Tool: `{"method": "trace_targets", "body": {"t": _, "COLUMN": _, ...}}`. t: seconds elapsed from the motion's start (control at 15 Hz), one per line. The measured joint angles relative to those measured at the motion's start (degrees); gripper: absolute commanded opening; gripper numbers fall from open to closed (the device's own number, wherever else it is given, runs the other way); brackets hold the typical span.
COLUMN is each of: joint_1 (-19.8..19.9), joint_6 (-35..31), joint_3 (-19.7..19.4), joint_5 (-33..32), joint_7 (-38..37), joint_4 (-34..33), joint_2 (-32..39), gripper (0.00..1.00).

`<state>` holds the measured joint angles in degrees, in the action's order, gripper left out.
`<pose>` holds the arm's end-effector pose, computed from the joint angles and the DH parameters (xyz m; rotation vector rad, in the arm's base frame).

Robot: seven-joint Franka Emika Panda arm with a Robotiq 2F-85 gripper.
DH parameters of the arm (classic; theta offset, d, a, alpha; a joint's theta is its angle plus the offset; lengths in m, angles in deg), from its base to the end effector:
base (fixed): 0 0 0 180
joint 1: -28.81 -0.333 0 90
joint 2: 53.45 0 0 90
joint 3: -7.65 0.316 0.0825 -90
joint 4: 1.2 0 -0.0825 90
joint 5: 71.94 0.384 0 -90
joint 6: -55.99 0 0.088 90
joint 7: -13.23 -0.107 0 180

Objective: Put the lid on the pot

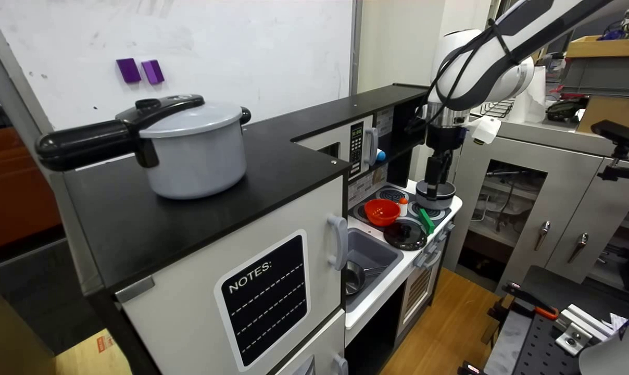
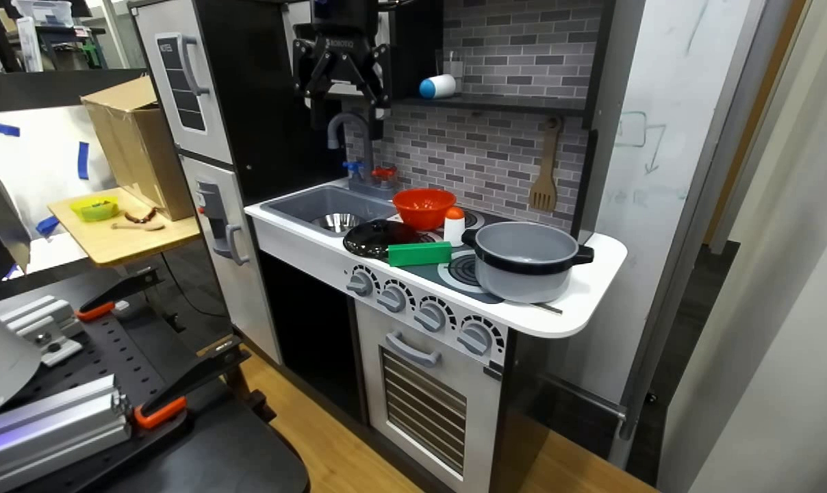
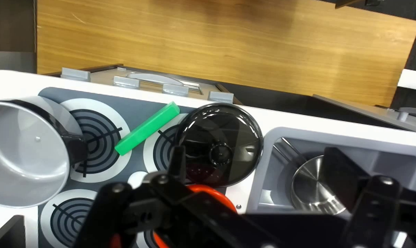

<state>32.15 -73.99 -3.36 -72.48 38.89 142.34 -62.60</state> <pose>0.4292 -0.1090 0.3337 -3.0741 -0.3198 0.1036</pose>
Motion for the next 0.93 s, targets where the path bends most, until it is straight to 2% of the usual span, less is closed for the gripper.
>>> {"method": "trace_targets", "body": {"t": 0.53, "joint_1": 0.0, "joint_6": -0.2, "joint_3": 0.3, "joint_5": 0.0, "joint_7": 0.1, "joint_4": 1.2, "joint_2": 0.3, "gripper": 1.0}}
{"method": "trace_targets", "body": {"t": 0.93, "joint_1": -0.6, "joint_6": -3.0, "joint_3": 2.2, "joint_5": 1.8, "joint_7": 0.1, "joint_4": 1.9, "joint_2": 4.8, "gripper": 1.0}}
